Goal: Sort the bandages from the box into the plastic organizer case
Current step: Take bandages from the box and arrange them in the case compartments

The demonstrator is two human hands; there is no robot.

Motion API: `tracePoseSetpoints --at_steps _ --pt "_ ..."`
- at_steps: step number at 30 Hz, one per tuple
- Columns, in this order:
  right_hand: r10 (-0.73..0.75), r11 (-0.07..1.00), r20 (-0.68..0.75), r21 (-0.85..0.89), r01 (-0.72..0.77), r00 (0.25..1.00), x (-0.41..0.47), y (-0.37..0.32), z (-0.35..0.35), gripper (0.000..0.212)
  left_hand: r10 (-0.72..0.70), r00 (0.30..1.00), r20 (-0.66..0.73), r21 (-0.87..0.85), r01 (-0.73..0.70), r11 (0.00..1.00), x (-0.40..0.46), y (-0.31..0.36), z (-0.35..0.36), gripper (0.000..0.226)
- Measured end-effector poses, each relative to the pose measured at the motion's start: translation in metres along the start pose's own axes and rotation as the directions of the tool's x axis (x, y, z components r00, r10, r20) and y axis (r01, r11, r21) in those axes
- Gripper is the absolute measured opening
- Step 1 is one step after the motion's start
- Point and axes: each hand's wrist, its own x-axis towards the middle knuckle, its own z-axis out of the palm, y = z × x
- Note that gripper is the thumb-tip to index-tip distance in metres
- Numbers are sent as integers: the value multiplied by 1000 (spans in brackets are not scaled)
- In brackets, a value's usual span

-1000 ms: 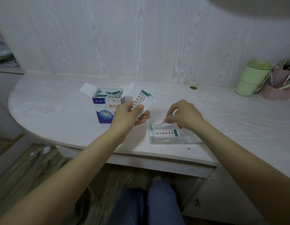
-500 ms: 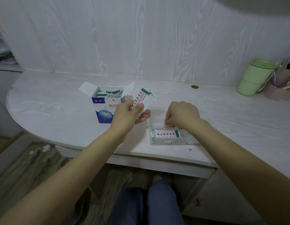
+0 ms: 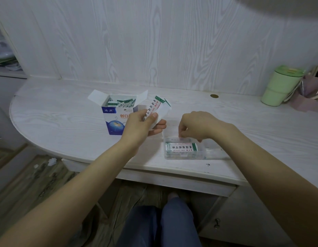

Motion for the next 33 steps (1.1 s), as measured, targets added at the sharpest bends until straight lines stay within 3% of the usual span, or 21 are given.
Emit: tracePoseSetpoints --at_steps 7,11,13,16,20,25,27,29,33 --pt "-6 994 10 112 5 1000 -3 6 3 32 19 1000 -2 13 -19 1000 -3 3 0 18" --pt "5 944 -183 324 55 983 -9 12 2 30 11 1000 18 9 -11 1000 -6 5 0 17" --pt "41 811 -304 567 146 952 -14 13 1 17 -1 999 46 0 1 1000 -8 6 0 14" --pt "104 552 -314 807 208 944 -21 9 -2 16 -29 994 110 -43 34 998 -11 9 3 12" --pt "205 367 -297 907 209 932 -20 9 2 12 -48 988 146 -80 60 995 -14 14 7 13" --pt "328 12 -241 968 251 913 -21 17 6 4 -22 999 27 -88 25 996 -10 16 3 12" --pt "355 -76 -211 965 253 911 -21 24 9 16 -9 1000 -8 -72 9 997 -8 15 0 14" --pt "374 -12 -224 969 247 900 -22 29 12 12 -10 1000 -28 -68 8 998 -7 14 -2 16" --pt "368 321 -278 934 159 887 -20 35 23 12 -20 999 -40 -49 18 999 -7 12 -2 16"
